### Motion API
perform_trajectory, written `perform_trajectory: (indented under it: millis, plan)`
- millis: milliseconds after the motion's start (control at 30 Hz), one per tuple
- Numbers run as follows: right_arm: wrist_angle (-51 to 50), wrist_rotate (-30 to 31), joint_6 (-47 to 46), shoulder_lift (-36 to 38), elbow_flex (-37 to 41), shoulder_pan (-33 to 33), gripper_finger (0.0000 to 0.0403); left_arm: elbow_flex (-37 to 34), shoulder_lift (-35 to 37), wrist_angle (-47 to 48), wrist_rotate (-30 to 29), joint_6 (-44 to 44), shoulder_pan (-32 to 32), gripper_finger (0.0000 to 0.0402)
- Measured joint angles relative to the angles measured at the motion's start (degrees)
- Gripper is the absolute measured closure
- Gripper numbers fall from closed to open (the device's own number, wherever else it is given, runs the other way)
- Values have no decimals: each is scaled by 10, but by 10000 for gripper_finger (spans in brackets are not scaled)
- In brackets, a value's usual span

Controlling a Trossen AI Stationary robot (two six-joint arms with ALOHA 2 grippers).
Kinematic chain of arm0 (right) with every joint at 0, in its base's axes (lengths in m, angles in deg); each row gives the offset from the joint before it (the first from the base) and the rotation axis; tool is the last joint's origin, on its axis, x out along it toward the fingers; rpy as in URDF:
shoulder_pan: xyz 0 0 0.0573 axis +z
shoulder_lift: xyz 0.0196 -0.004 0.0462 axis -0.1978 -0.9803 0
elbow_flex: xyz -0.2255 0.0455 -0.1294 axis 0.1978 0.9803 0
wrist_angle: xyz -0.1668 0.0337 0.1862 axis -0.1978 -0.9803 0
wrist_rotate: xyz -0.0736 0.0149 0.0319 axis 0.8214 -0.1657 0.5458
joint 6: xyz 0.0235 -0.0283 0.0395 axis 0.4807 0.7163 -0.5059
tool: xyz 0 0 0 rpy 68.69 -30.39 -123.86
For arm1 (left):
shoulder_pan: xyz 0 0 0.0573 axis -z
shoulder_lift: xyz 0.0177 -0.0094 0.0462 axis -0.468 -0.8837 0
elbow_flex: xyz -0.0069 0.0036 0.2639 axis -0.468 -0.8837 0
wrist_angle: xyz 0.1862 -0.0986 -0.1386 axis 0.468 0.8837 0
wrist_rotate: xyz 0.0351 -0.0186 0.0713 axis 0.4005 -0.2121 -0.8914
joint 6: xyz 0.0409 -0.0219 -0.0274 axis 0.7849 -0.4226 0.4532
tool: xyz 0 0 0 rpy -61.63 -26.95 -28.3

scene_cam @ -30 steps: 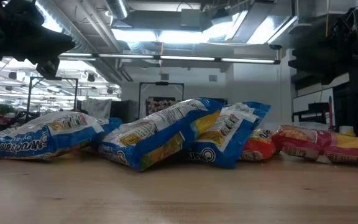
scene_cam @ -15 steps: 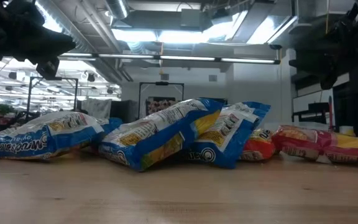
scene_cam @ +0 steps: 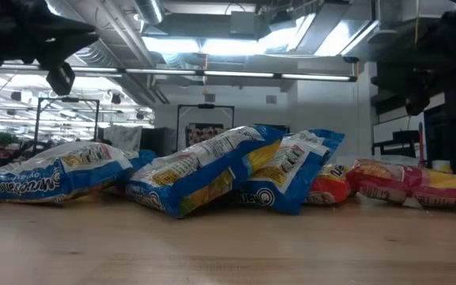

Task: Sort Maruchan noodles
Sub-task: Put the bottom red noodle pack into the transparent bin

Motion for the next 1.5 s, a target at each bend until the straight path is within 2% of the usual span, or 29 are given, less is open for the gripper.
perform_trajectory:
  millis: [67,200,300,467,567,633,800,967,1167,1367,1500]
  plan:
    - [-40,-1,-9,-29,-13,0,214,0,0,-9,-37,0,0,357]
    - [-150,48,-48,-115,-55,0,214,0,0,-15,-111,2,0,357]
    - [-183,74,-82,-191,-89,0,214,0,0,-15,-149,11,0,357]
    - [-282,98,-188,-301,-146,0,214,0,0,-13,-167,36,0,357]
    - [-299,101,-249,-366,-158,0,214,0,0,-11,-169,47,0,357]
    - [-297,83,-267,-395,-158,0,214,0,0,-5,-169,47,0,357]
    - [-257,-13,-253,-449,-158,0,203,0,0,-3,-166,47,0,357]
    - [-268,-61,-245,-460,-158,0,142,0,0,-3,-165,47,0,357]
    - [-291,-150,-173,-459,-158,0,71,0,0,3,-166,47,0,357]
    - [-295,-241,-96,-460,-158,0,66,0,0,4,-166,47,0,357]
    - [-304,-289,-97,-460,-158,0,76,0,0,4,-166,46,0,357]
